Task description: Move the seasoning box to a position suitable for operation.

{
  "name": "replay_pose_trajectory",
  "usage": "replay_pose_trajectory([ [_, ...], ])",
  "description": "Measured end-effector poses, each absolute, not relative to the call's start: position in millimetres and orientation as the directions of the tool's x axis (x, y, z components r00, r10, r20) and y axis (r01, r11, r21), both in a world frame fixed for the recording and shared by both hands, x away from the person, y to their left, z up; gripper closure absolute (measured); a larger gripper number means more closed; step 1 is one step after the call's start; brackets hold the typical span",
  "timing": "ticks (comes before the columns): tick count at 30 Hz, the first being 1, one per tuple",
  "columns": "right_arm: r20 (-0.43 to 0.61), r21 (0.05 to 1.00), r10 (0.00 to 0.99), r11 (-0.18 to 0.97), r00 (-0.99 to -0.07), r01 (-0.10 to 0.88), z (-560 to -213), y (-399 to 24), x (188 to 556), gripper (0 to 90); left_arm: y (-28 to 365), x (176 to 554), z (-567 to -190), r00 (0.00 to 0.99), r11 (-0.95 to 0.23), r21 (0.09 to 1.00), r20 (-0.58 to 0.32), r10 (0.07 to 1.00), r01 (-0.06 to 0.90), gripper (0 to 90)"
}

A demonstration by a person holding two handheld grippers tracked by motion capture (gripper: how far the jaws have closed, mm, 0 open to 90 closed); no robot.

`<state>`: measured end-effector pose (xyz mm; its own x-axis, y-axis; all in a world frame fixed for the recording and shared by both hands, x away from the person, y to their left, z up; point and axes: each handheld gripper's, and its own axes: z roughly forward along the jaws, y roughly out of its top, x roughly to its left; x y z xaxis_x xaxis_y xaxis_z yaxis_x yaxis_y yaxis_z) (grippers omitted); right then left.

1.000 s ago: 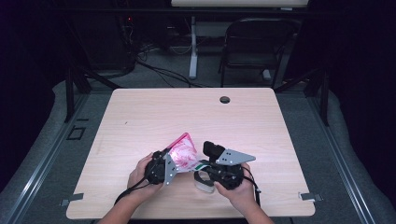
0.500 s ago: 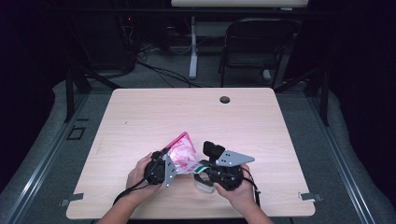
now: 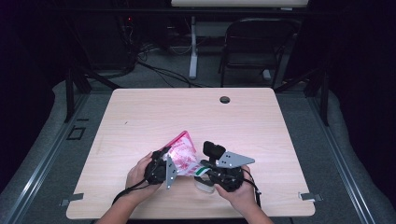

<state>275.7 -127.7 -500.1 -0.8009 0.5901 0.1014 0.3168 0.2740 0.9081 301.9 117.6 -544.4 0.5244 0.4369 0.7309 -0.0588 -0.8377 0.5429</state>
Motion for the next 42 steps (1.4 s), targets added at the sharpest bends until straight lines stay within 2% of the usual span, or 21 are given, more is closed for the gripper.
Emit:
replay_pose_trajectory([
  [27,0.117,0.902,0.6,0.269,-0.791,0.337,-503.4,-136.0,274.6,89.7,109.6,297.3,-535.9,0.44,-0.883,0.457,0.818,0.371,-0.106,63.3],
  [42,0.191,0.887,0.592,0.238,-0.783,0.396,-506.6,-140.6,278.3,89.8,107.7,293.5,-532.1,0.421,-0.893,0.434,0.836,0.352,-0.115,64.1],
])
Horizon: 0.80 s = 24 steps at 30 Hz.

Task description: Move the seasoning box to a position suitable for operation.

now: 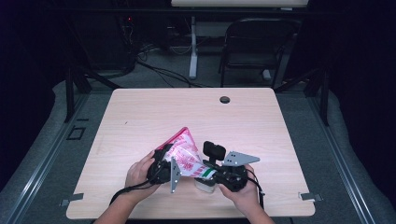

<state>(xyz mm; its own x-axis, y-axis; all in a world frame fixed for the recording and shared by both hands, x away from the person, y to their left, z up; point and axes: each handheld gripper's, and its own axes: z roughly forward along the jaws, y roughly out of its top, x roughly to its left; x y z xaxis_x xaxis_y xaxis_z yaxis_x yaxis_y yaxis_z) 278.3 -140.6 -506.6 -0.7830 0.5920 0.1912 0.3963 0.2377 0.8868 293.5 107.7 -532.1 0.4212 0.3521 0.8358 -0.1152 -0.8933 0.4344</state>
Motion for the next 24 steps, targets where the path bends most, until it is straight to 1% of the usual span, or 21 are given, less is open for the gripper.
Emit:
replay_pose_trajectory([
  [8,0.222,0.877,0.585,0.23,-0.78,0.422,-508.8,-142.1,279.7,89.9,107.1,291.4,-531.1,0.414,-0.895,0.43,0.841,0.348,-0.121,64.3],
  [24,0.222,0.866,0.585,0.249,-0.78,0.433,-510.3,-143.1,276.2,89.8,104.8,287.6,-528.0,0.399,-0.896,0.418,0.855,0.333,-0.149,64.9],
])
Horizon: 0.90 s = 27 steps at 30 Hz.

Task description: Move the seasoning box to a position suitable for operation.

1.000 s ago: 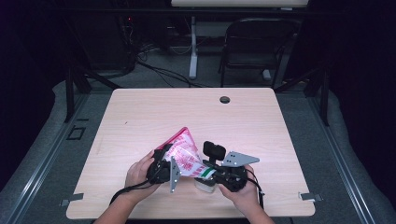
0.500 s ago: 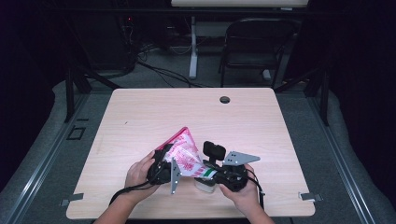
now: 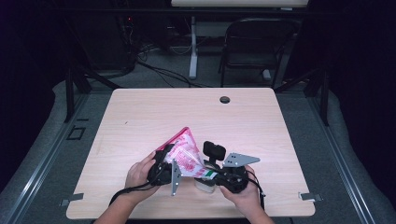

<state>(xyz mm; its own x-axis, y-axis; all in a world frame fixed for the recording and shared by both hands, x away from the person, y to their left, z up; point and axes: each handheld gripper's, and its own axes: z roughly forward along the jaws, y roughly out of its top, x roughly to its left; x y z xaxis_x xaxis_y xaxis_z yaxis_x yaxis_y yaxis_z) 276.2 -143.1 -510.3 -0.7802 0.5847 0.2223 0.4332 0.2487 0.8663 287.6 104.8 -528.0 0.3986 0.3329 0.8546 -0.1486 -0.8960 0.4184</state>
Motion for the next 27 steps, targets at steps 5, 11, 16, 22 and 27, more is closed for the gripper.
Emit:
replay_pose_trajectory([
  [5,0.228,0.864,0.585,0.248,-0.778,0.439,-511.2,-144.1,275.4,89.8,103.3,286.2,-527.1,0.394,-0.897,0.414,0.859,0.328,-0.155,65.0],
  [11,0.231,0.86,0.59,0.249,-0.774,0.446,-513.3,-145.2,275.7,89.8,101.8,285.5,-527.0,0.387,-0.9,0.405,0.865,0.32,-0.162,65.0],
  [16,0.225,0.854,0.589,0.263,-0.776,0.448,-513.8,-145.7,275.3,89.8,101.5,285.1,-526.1,0.375,-0.9,0.397,0.873,0.311,-0.178,65.1],
  [22,0.231,0.855,0.59,0.257,-0.774,0.451,-514.5,-145.4,274.4,89.8,101.1,284.5,-525.8,0.378,-0.9,0.398,0.872,0.31,-0.179,65.2],
  [27,0.227,0.855,0.586,0.262,-0.778,0.447,-513.9,-145.3,273.1,89.8,101.2,283.7,-525.0,0.368,-0.898,0.398,0.877,0.31,-0.19,65.2],
])
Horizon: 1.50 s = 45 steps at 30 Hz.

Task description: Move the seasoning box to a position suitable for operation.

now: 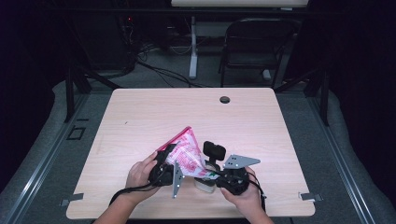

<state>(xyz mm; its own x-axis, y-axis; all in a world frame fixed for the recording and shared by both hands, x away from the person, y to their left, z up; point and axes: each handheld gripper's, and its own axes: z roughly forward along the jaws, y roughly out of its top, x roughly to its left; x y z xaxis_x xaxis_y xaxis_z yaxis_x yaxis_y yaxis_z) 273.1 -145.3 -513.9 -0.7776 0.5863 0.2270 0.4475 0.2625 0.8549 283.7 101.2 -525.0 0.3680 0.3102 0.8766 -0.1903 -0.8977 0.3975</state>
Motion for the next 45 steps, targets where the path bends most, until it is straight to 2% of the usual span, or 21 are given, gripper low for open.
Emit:
replay_pose_trajectory([
  [45,0.242,0.844,0.588,0.265,-0.772,0.467,-518.9,-146.0,275.1,89.7,97.8,279.1,-523.9,0.303,-0.918,0.335,0.916,0.264,-0.212,65.3],
])
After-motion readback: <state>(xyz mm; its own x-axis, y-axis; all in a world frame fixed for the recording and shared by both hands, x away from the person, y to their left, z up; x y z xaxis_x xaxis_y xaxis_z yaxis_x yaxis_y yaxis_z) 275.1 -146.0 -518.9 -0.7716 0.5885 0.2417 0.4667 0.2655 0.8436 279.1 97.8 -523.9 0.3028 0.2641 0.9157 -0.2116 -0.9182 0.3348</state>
